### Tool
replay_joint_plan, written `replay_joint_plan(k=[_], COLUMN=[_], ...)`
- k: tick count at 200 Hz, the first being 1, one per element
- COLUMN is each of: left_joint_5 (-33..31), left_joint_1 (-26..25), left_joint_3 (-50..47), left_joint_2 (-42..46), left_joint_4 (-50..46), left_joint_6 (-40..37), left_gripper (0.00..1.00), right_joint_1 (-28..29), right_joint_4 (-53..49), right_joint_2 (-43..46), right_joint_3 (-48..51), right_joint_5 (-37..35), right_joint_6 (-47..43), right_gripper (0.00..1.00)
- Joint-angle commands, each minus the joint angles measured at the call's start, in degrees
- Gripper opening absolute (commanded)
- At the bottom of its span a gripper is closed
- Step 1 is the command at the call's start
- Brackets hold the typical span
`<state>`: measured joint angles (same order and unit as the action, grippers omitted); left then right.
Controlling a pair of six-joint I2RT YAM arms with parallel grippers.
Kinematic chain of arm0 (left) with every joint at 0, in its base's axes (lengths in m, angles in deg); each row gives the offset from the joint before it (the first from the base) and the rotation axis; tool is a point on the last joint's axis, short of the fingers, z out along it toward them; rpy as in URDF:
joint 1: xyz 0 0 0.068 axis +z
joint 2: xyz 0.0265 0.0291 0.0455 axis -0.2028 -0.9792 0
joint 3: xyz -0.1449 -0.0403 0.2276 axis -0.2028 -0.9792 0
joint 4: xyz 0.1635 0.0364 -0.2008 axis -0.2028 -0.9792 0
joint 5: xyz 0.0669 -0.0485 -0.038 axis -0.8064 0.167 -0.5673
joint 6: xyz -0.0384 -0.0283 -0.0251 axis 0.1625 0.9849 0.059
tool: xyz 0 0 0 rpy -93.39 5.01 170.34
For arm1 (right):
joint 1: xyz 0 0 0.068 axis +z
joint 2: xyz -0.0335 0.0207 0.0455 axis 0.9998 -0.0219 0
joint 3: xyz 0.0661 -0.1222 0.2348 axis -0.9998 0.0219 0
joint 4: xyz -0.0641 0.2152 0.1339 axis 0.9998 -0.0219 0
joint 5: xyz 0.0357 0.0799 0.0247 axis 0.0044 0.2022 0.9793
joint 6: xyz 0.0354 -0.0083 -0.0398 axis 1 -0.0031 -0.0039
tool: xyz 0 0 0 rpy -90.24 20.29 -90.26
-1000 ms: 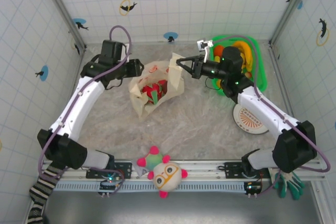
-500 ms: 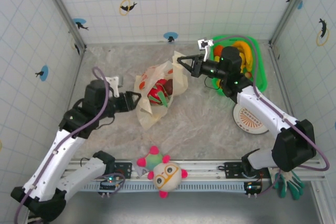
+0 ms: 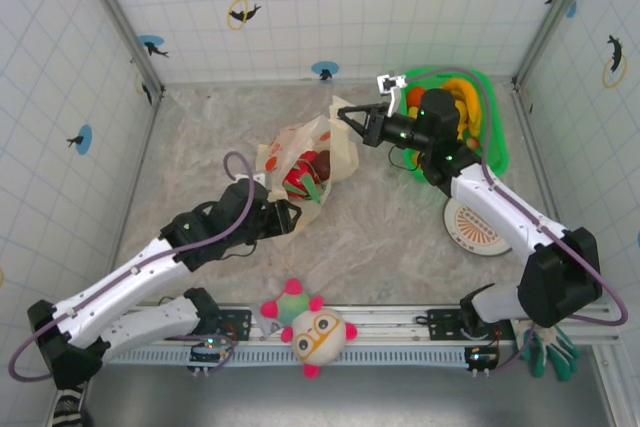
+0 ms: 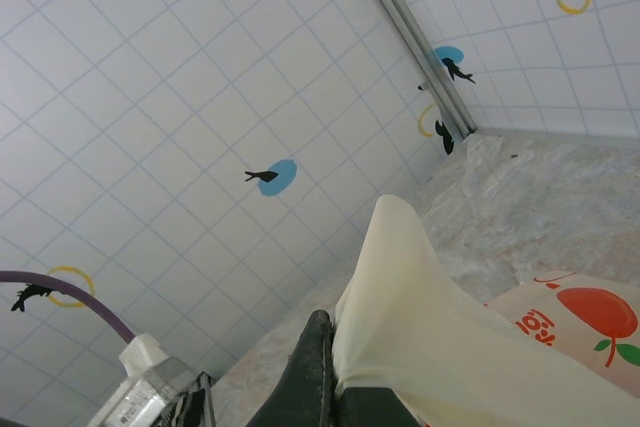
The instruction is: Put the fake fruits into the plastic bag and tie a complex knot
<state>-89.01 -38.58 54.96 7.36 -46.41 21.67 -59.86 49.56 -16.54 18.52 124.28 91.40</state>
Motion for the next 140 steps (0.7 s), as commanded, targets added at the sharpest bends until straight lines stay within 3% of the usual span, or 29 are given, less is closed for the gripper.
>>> replay_joint_plan(k=[1, 73, 140], left_joint_5=[-3.27, -1.43, -4.78], left_joint_1=[-0.82, -1.57, -1.57], left_joint_3=[-1.50, -5.52, -3.51], left_joint_2=[-1.93, -7.91, -14.95], left_joint_4=[3.52, 12.89, 14.95], left_joint_6=[2.07, 2.37, 1.31], left_gripper=[0.62, 0.62, 0.57], right_joint_1=[0.21, 0.12, 0.19], right_joint_4=[0.54, -0.08, -0.26], right_joint_2=[0.58, 0.98, 1.85], right_joint_3=[-0.85, -0.30, 0.51], right_joint_5=[-0.89, -0.94, -1.34], right_joint_6=[-1.17, -1.81, -1.90], right_gripper=[0.00, 0.00, 0.00])
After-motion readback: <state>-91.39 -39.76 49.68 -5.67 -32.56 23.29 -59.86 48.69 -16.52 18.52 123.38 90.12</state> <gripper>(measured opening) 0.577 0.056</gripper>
